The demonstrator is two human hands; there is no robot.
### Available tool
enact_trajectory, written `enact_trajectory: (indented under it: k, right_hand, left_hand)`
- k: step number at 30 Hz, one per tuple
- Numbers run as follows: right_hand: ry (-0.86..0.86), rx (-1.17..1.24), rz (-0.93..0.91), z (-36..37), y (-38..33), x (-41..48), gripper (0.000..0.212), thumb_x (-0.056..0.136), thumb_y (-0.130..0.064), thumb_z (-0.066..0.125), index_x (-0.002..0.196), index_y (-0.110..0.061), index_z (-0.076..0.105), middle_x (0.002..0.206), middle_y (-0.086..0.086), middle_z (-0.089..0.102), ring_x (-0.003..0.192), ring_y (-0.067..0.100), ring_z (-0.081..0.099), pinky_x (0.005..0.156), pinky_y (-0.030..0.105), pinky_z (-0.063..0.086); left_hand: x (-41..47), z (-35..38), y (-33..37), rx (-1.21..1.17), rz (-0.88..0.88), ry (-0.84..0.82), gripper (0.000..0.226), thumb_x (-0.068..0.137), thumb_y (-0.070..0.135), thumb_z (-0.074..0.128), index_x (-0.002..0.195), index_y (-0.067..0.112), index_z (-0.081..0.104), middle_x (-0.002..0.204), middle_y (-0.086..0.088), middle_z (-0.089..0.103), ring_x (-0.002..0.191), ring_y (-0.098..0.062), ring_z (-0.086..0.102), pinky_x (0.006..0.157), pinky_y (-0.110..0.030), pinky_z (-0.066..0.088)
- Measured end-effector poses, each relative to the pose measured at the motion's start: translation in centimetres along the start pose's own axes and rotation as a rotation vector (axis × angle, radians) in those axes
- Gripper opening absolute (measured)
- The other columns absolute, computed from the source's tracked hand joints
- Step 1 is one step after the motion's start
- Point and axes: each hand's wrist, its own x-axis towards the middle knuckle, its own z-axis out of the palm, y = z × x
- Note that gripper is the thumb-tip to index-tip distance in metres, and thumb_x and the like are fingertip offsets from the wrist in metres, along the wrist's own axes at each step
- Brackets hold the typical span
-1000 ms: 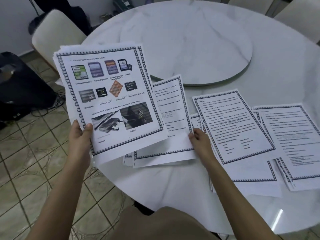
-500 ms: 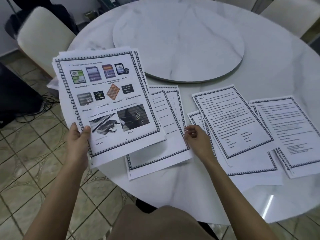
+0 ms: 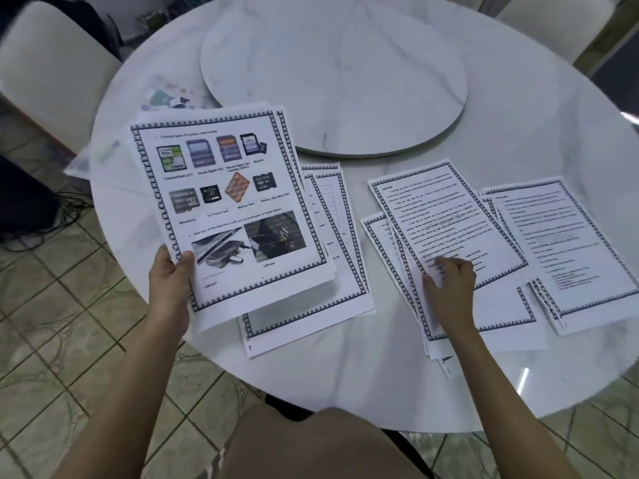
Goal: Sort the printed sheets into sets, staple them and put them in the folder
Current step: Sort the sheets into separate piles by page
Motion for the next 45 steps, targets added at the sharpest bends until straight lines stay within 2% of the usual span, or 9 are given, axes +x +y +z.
enact_trajectory:
  k: [6, 11, 17, 22, 26, 32, 35, 41, 45]
  right_hand:
    - [-0.037, -0.055, -0.079, 1.3, -0.3, -1.7, 0.034, 0.084, -0.005, 0.060, 0.118, -0.004, 0.057, 0.122, 0.019, 0.046, 0.116, 0.032, 0.037, 0.092, 0.023, 0.024]
    - [-0.091, 0.068, -0.105, 0.4, -0.5, -1.1, 0.037, 0.086, -0.008, 0.060, 0.122, -0.006, 0.055, 0.122, 0.015, 0.044, 0.115, 0.027, 0.039, 0.094, 0.024, 0.031]
    - [0.017, -0.018, 0.087, -4.5, 2.9, 4.1, 0.047, 0.085, -0.015, 0.063, 0.127, -0.001, 0.049, 0.132, 0.024, 0.038, 0.124, 0.037, 0.034, 0.099, 0.039, 0.034]
    - [-0.150, -0.267, 0.276, -6.4, 5.3, 6.9, 0.072, 0.079, -0.037, 0.070, 0.132, 0.001, 0.039, 0.136, 0.027, 0.031, 0.127, 0.040, 0.029, 0.103, 0.051, 0.031]
    - [-0.191, -0.313, 0.275, -6.5, 5.5, 7.5, 0.076, 0.077, -0.035, 0.072, 0.133, 0.002, 0.036, 0.136, 0.027, 0.028, 0.127, 0.040, 0.027, 0.104, 0.048, 0.029]
    - [-0.125, -0.170, 0.267, -6.6, 6.2, 8.2, 0.054, 0.081, -0.020, 0.068, 0.126, 0.000, 0.045, 0.129, 0.024, 0.037, 0.120, 0.039, 0.039, 0.093, 0.042, 0.039]
    - [-0.046, -0.054, 0.191, -7.3, 6.4, 8.6, 0.027, 0.088, -0.008, 0.057, 0.112, 0.004, 0.057, 0.100, 0.020, 0.054, 0.098, 0.036, 0.056, 0.071, 0.026, 0.035]
    - [0.066, 0.044, 0.113, -9.4, 6.3, 8.6, 0.020, 0.090, -0.005, 0.051, 0.108, 0.004, 0.059, 0.109, 0.022, 0.062, 0.104, 0.032, 0.056, 0.077, 0.014, 0.031]
    - [0.170, 0.126, 0.141, -10.7, 5.7, 9.1, 0.021, 0.091, -0.009, 0.052, 0.108, 0.000, 0.060, 0.107, 0.019, 0.064, 0.100, 0.030, 0.057, 0.080, 0.025, 0.037]
  left_hand:
    - [-0.8, 1.7, -1.4, 0.031, -0.086, -0.032, 0.031, 0.099, 0.010, 0.038, 0.130, 0.008, 0.044, 0.115, -0.005, 0.056, 0.101, -0.024, 0.055, 0.088, -0.038, 0.044]
    - [-1.5, 2.8, -2.5, 0.065, -0.143, -0.046, 0.023, 0.099, 0.010, 0.038, 0.120, 0.015, 0.046, 0.116, -0.006, 0.055, 0.102, -0.026, 0.054, 0.092, -0.041, 0.043]
    - [-1.9, 3.2, -3.5, 0.138, -0.187, -0.012, 0.026, 0.099, 0.013, 0.039, 0.123, 0.012, 0.047, 0.121, -0.008, 0.057, 0.107, -0.030, 0.055, 0.098, -0.047, 0.043]
    - [-2.6, 3.6, -4.0, 0.177, -0.176, 0.012, 0.029, 0.099, 0.011, 0.038, 0.126, 0.007, 0.046, 0.125, -0.012, 0.055, 0.110, -0.030, 0.053, 0.095, -0.041, 0.042]
    - [-2.9, 4.0, -4.3, 0.215, -0.159, 0.041, 0.029, 0.099, 0.010, 0.038, 0.126, 0.006, 0.046, 0.125, -0.012, 0.054, 0.109, -0.028, 0.052, 0.096, -0.039, 0.040]
    - [-3.5, 4.5, -4.9, 0.250, -0.160, 0.061, 0.028, 0.098, 0.010, 0.038, 0.124, 0.006, 0.047, 0.128, -0.016, 0.054, 0.109, -0.030, 0.053, 0.097, -0.042, 0.041]
    - [-4.0, 4.9, -4.9, 0.248, -0.150, 0.047, 0.029, 0.098, 0.010, 0.038, 0.126, 0.006, 0.046, 0.128, -0.016, 0.054, 0.114, -0.033, 0.053, 0.097, -0.042, 0.042]
    - [-4.8, 5.5, -4.0, 0.169, -0.117, 0.034, 0.030, 0.099, 0.009, 0.038, 0.127, 0.008, 0.046, 0.121, -0.008, 0.055, 0.105, -0.026, 0.053, 0.091, -0.037, 0.041]
    - [-4.8, 5.1, -2.5, 0.119, -0.081, 0.026, 0.031, 0.099, 0.009, 0.038, 0.129, 0.008, 0.045, 0.118, -0.005, 0.055, 0.103, -0.024, 0.054, 0.089, -0.036, 0.042]
